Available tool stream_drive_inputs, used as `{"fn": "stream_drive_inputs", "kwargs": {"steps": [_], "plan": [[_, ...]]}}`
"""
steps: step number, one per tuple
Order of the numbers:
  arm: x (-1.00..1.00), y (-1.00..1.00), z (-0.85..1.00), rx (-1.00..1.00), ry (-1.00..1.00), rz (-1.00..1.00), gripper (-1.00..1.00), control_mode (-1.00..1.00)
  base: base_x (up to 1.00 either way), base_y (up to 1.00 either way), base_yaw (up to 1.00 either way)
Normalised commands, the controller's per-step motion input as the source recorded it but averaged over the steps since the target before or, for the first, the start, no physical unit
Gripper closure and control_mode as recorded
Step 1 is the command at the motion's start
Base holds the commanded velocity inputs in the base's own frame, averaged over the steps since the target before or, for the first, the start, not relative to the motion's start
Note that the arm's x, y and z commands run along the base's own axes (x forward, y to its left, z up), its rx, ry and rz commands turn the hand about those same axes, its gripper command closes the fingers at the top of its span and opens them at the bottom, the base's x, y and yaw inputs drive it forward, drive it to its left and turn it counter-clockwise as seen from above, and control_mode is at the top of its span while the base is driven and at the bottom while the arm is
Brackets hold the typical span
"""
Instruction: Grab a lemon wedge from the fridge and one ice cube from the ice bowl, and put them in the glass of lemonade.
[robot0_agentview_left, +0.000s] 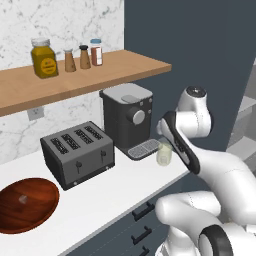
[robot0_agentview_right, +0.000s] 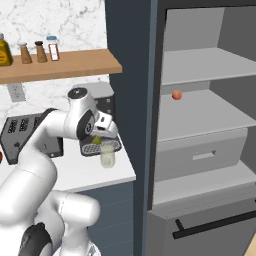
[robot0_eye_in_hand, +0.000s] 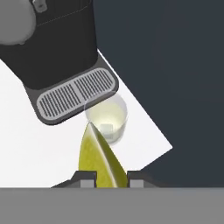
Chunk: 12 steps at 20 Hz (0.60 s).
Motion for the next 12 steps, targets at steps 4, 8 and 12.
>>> {"fn": "stream_drive_inputs", "kwargs": {"steps": [4,8,12], "plan": [[0.50,0.00,0.00,0.00,0.19,-0.06,1.00,-1.00,0.00,0.00,0.00],[0.39,0.00,0.00,0.00,0.15,-0.06,1.00,-1.00,0.00,0.00,0.00],[0.09,0.00,0.00,0.00,0.06,0.00,1.00,-1.00,0.00,0.00,0.00]]}}
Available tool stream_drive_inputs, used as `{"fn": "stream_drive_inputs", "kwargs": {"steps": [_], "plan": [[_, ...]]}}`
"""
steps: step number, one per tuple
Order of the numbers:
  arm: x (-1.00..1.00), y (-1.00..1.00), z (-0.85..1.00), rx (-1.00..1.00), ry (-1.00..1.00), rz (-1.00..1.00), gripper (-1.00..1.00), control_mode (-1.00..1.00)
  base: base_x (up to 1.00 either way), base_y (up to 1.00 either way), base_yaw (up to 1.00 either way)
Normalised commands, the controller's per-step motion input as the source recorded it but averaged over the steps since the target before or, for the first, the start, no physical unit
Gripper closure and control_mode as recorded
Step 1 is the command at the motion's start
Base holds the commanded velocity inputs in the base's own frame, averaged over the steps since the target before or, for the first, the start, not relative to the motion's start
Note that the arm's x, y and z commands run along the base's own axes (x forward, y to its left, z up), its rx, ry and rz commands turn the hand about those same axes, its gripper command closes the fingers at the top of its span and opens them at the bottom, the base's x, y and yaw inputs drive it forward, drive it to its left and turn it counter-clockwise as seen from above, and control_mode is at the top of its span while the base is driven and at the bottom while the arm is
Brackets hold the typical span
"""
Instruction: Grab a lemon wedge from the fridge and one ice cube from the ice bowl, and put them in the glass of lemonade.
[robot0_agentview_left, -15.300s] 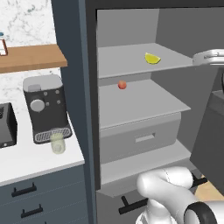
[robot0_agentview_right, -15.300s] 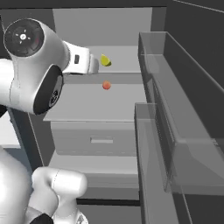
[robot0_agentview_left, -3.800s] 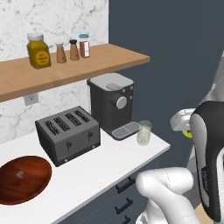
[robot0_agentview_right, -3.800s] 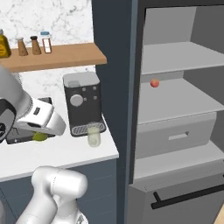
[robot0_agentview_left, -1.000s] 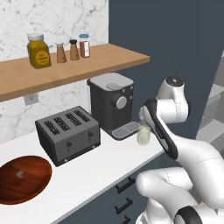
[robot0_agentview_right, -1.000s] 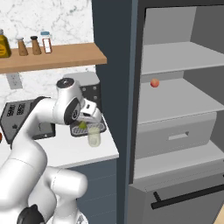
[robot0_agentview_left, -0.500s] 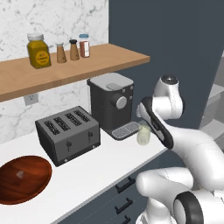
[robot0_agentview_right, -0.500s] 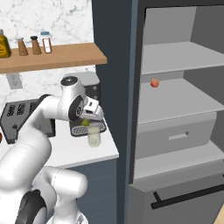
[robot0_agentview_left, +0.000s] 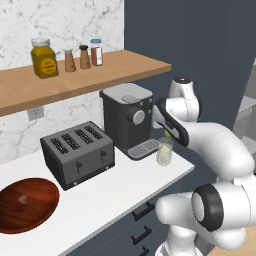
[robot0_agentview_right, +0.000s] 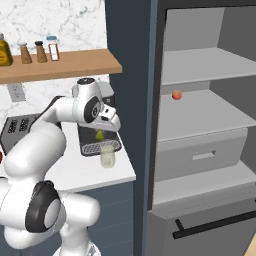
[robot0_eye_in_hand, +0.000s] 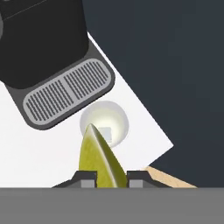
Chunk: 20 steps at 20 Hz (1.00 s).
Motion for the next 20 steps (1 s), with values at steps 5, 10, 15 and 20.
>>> {"fn": "stream_drive_inputs", "kwargs": {"steps": [5,10,15,20], "plan": [[0.34,0.10,0.00,0.00,0.09,-0.01,1.00,-1.00,0.00,0.00,0.00],[0.19,0.00,0.00,0.00,0.01,0.00,1.00,-1.00,0.00,0.00,0.00],[0.00,-0.09,-0.12,0.00,0.00,0.00,1.00,-1.00,0.00,0.00,0.00],[0.00,-0.03,-0.24,0.00,0.00,0.00,1.00,-1.00,0.00,0.00,0.00]]}}
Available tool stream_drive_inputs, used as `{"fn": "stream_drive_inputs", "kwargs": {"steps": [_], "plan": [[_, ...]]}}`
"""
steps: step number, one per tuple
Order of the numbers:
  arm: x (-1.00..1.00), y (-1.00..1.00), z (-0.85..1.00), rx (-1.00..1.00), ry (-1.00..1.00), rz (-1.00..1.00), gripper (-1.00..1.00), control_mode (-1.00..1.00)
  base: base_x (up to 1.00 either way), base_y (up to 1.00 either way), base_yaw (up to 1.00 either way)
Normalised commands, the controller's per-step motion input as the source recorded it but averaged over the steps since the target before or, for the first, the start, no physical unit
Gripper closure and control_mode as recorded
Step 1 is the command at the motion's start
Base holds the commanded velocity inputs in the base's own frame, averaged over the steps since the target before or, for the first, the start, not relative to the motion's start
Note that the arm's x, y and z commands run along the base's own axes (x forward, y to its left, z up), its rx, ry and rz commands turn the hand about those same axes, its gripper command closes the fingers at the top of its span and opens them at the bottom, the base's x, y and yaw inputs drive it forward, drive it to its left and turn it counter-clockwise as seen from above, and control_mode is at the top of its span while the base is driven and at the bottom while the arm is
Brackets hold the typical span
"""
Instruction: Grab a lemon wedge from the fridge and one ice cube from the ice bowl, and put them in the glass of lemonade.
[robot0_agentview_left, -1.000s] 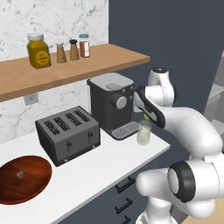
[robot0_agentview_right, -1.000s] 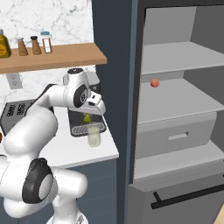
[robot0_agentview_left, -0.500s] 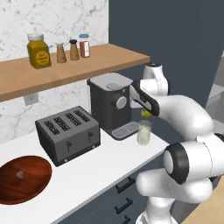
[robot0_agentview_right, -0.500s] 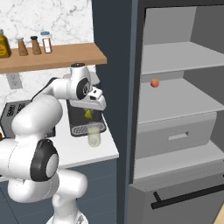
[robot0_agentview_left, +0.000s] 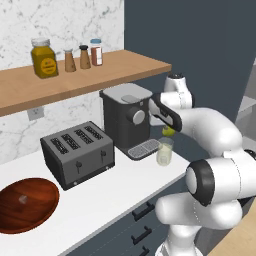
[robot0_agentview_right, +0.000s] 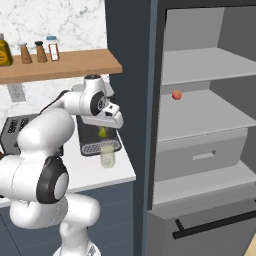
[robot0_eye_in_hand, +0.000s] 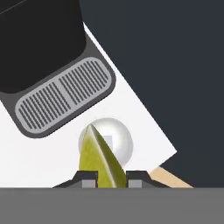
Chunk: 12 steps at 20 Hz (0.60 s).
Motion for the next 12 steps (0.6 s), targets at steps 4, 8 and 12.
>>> {"fn": "stream_drive_inputs", "kwargs": {"steps": [4,8,12], "plan": [[0.14,0.00,-0.05,0.00,0.00,0.00,1.00,-1.00,0.00,0.00,0.00],[0.19,0.00,0.00,0.00,0.00,0.00,1.00,-1.00,0.00,0.00,0.00],[0.02,0.00,-0.09,0.00,0.00,0.00,1.00,-1.00,0.00,0.00,0.00]]}}
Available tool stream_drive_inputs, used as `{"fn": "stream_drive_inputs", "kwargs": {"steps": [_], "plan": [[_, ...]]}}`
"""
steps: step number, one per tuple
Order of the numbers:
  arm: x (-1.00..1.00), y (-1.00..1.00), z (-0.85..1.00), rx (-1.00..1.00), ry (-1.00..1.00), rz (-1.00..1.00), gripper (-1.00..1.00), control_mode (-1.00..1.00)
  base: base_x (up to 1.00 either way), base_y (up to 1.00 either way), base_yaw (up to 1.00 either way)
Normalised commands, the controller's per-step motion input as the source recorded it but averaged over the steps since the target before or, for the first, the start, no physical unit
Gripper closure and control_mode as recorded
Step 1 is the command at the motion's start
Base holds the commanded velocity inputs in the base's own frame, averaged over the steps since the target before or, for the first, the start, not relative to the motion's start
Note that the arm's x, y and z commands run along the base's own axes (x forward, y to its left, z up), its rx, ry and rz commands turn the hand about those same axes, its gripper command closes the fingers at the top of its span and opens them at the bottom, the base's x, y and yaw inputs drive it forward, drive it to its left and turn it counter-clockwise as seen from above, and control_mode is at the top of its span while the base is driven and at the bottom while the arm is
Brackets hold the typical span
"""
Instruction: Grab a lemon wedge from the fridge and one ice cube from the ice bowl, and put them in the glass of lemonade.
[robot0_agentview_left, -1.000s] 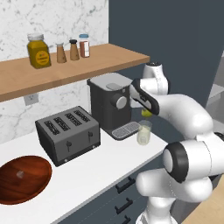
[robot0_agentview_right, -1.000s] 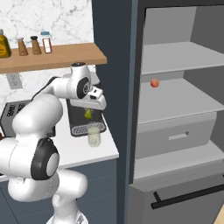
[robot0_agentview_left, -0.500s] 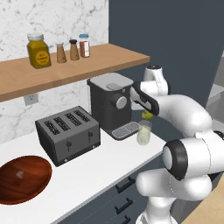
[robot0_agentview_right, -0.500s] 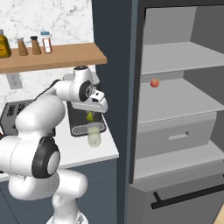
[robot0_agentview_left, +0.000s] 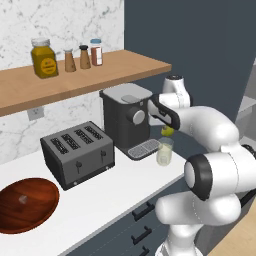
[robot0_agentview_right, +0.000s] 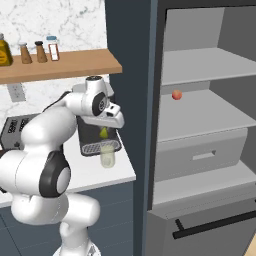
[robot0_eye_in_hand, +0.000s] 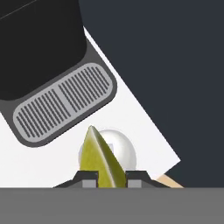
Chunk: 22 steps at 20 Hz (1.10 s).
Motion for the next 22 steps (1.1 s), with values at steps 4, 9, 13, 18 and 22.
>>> {"fn": "stream_drive_inputs", "kwargs": {"steps": [4,9,13,18,22], "plan": [[0.00,0.00,-0.20,0.00,0.00,0.00,1.00,-1.00,0.00,0.00,0.00],[0.00,0.00,-0.13,0.00,-0.01,0.00,1.00,-1.00,0.00,0.00,0.00],[0.00,0.00,-0.23,0.00,-0.04,0.00,1.00,-1.00,0.00,0.00,0.00],[0.00,0.00,-0.19,0.00,-0.02,0.00,1.00,-1.00,0.00,0.00,0.00],[0.00,0.00,0.00,0.00,0.00,0.00,-1.00,-1.00,0.00,0.00,0.00]]}}
